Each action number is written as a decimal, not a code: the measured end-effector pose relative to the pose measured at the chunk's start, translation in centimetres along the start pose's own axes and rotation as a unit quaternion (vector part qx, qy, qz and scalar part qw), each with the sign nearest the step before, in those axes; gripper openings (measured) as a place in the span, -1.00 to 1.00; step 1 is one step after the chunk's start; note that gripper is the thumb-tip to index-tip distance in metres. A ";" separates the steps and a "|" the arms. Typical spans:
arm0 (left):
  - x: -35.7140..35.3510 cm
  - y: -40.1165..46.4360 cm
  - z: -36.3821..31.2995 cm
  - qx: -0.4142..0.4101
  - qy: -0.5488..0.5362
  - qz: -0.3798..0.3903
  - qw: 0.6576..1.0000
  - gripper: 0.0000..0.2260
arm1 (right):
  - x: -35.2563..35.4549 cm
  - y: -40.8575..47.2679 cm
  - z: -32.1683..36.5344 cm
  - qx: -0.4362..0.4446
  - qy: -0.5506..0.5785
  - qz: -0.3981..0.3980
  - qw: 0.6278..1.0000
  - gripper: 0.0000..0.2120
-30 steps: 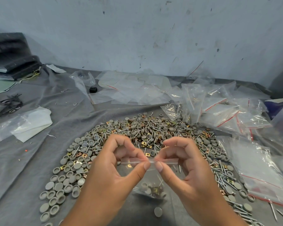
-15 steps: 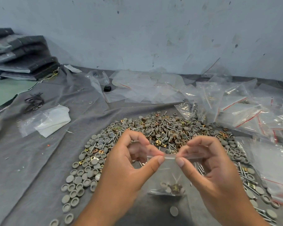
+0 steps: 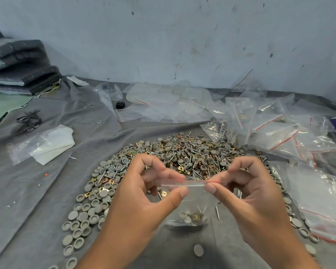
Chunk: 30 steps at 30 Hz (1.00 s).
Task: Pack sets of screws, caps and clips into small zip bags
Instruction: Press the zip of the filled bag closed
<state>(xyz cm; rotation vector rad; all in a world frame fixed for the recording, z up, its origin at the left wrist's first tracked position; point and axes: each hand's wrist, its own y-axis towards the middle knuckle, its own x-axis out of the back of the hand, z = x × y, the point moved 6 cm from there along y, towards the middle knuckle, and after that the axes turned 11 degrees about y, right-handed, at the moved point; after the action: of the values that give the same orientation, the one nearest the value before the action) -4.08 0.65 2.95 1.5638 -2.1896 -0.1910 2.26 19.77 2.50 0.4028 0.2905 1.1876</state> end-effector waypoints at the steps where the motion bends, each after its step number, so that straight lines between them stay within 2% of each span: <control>1: -0.1 -0.1 -0.1 -0.001 0.007 0.003 1.000 -0.65 | 0.0 0.0 0.0 0.000 0.004 0.003 1.000 -0.59; 11: 0.7 0.3 0.3 0.007 -0.011 -0.020 1.000 -0.54 | -0.2 0.1 1.1 -0.007 0.048 0.028 0.998 -0.60; 18: 0.5 0.5 0.1 0.007 -0.034 0.016 0.999 -0.61 | 0.7 0.5 1.9 -0.025 0.081 0.043 0.995 -0.54; 21: 0.4 0.6 0.2 0.035 -0.059 0.037 0.997 -0.65 | 0.6 0.5 2.1 -0.028 0.080 0.055 0.995 -0.56; 24: 0.4 0.7 0.6 0.059 -0.100 0.059 0.991 -0.58 | 0.9 0.6 2.1 -0.032 0.071 0.053 0.995 -0.56; 28: 0.7 0.9 1.0 0.055 -0.079 0.033 0.995 -0.52 | 1.0 0.7 2.2 -0.034 0.061 0.053 0.996 -0.59; 30: 0.8 0.8 1.0 0.031 -0.045 0.022 0.998 -0.53 | 0.7 0.7 2.3 -0.022 0.022 0.064 0.997 -0.62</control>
<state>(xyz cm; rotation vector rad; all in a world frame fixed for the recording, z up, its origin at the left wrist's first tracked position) -5.45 0.05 2.55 1.5654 -2.3172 -0.1848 2.88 20.32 4.85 0.3619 0.2786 1.3270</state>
